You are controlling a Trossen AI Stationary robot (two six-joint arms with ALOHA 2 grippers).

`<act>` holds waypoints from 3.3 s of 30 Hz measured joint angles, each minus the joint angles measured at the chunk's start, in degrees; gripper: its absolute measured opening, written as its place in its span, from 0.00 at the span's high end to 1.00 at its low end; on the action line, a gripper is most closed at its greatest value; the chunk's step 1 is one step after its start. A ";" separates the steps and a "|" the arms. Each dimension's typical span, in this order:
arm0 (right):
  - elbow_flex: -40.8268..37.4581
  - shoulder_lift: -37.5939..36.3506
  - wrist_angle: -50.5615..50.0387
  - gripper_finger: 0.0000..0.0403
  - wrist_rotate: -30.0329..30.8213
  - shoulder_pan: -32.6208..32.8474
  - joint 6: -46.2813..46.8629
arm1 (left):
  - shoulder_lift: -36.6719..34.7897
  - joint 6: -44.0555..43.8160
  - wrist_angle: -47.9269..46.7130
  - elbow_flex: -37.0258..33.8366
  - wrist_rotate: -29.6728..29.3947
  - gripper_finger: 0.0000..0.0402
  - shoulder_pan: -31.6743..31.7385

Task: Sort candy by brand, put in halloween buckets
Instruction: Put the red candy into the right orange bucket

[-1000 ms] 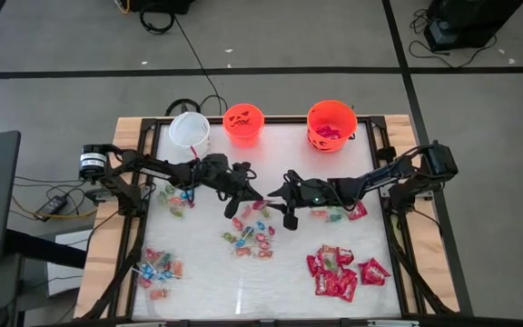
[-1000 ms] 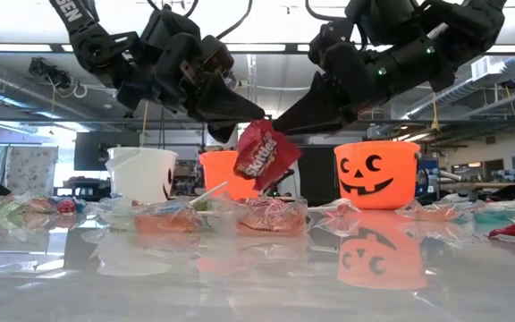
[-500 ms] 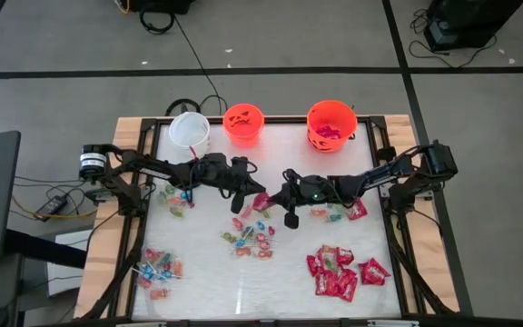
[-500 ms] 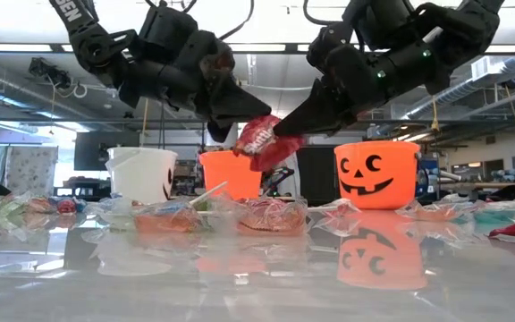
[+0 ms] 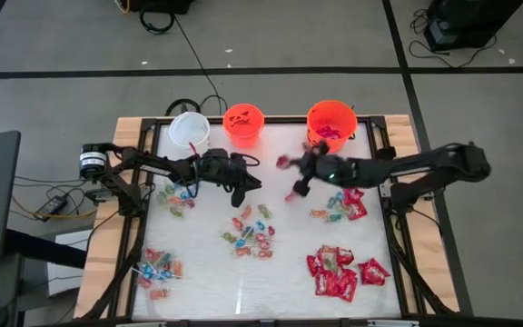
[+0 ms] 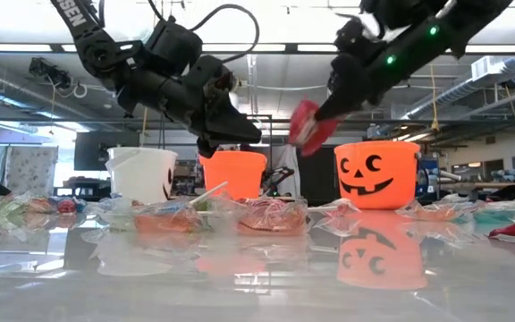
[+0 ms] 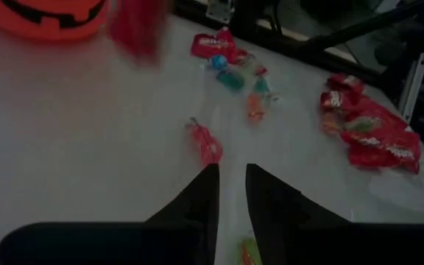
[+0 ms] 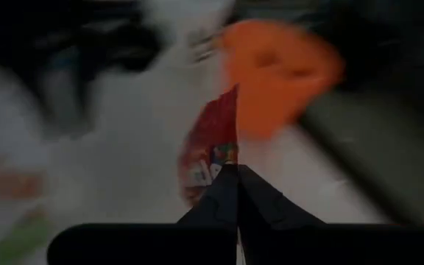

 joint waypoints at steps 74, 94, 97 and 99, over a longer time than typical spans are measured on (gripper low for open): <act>-8.08 -2.11 -58.10 0.76 -20.34 -11.85 37.40 | 0.00 2.77 -3.40 -0.02 -5.69 0.80 -9.62; 23.60 -2.15 -63.36 0.99 -19.51 -6.91 23.10 | 0.02 4.27 -1.65 -0.02 -7.70 0.80 -9.55; 28.10 -2.13 -63.90 0.99 -14.60 -10.43 20.10 | 0.02 4.25 -0.48 -0.02 -7.74 0.80 -9.55; 29.27 -2.13 -63.29 0.99 -12.44 -13.15 18.96 | 0.02 4.25 -0.25 -0.02 -7.74 0.80 -9.61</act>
